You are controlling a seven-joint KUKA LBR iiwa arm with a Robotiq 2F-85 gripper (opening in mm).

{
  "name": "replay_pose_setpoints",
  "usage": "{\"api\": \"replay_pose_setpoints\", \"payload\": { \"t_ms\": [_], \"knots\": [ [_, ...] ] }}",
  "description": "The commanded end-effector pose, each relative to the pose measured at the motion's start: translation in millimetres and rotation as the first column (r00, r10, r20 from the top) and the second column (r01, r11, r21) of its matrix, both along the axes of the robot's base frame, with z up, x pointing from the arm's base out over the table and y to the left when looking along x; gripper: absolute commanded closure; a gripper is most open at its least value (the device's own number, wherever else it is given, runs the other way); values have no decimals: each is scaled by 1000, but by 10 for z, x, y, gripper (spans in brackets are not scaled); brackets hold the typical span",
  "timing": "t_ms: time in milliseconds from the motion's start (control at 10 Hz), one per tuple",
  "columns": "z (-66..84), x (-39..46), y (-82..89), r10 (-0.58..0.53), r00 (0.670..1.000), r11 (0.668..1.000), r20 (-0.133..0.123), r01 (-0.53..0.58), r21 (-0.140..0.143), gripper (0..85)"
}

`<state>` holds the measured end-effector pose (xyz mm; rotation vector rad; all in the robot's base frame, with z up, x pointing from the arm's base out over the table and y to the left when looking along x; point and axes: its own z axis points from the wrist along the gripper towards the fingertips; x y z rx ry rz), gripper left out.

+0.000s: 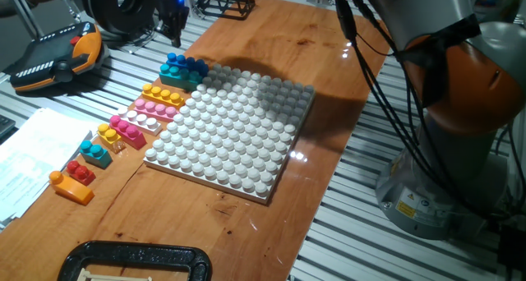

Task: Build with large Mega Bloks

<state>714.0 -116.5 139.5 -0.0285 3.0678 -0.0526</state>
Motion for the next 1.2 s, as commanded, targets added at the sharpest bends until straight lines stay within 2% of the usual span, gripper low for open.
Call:
{"api": "replay_pose_setpoints", "payload": {
  "t_ms": [0, 200, 400, 600, 700, 1000, 1100],
  "knots": [
    [-21, 13, -14, 9, 1000, 1000, 2, -9, -4, 850],
    [-65, 31, -58, 19, 1000, 1000, 5, -19, -6, 850],
    [-107, 59, -101, 21, 1000, 1000, -11, -21, 14, 850],
    [-105, 59, -100, 3, 1000, 1000, -19, -2, 8, 850],
    [-105, 59, -100, -37, 999, 999, -36, 37, -5, 850],
    [-105, 59, -100, -162, 986, 986, -48, 161, -35, 850],
    [-105, 59, -100, -174, 983, 984, -49, 172, -56, 850]
  ]
}}
